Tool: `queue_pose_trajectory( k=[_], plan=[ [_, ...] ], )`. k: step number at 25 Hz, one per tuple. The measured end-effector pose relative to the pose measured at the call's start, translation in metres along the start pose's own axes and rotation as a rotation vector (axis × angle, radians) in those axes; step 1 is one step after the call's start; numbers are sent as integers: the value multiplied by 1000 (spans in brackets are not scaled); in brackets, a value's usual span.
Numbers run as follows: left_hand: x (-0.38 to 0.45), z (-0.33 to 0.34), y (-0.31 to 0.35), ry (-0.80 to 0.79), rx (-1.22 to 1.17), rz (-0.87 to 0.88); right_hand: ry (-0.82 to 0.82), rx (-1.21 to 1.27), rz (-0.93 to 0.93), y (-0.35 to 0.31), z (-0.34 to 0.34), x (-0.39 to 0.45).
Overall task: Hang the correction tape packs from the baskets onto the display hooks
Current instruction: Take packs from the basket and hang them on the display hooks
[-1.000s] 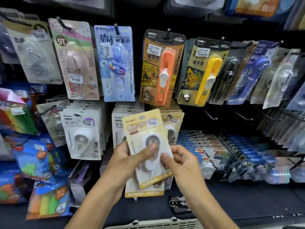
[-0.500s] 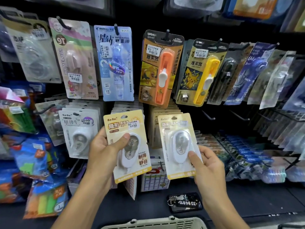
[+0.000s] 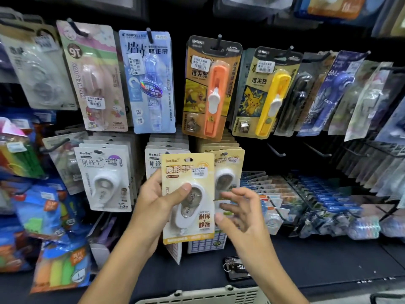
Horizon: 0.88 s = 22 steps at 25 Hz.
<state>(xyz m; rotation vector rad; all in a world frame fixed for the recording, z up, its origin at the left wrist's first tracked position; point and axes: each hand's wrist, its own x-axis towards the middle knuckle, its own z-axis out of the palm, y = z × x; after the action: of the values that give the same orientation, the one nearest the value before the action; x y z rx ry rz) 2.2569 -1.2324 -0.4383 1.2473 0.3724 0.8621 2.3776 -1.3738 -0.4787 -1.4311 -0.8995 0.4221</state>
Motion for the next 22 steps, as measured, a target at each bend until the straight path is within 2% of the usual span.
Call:
queue_pose_trajectory(
  k=[3,5,8,9,12,14,16,17,19,20,22],
  plan=[
    [7,10,-6,-150,109,4,-96,10,-85,-4,13,17],
    [12,6,-7,-77,339,109,-12,45,-104,-6,13,30],
    [18,-15,-9,160,1018,400,156,50,-41,-4,-3,41],
    [19,-20,-11,160,1123,443,160,42,-18,-2,-8,43],
    [18,-22,-20,61,1263,388,122,-35,27,0,-15,57],
    [14,-20,-26,1,1348,340,78,-195,22,-1,-11,68],
    [12,-21,-30,-56,1441,284,59,-499,-7,3,-7,68],
    [12,-22,-31,-73,1484,262,70,-704,-52,9,-6,63],
    [11,-24,-34,-78,1513,243,84,-1138,-284,27,-8,52],
    [11,-24,-35,-77,1510,240,54,-1271,-401,36,-9,50],
    [9,-25,-35,-84,1526,230,-58,-1362,-423,42,-12,58]
  ],
)
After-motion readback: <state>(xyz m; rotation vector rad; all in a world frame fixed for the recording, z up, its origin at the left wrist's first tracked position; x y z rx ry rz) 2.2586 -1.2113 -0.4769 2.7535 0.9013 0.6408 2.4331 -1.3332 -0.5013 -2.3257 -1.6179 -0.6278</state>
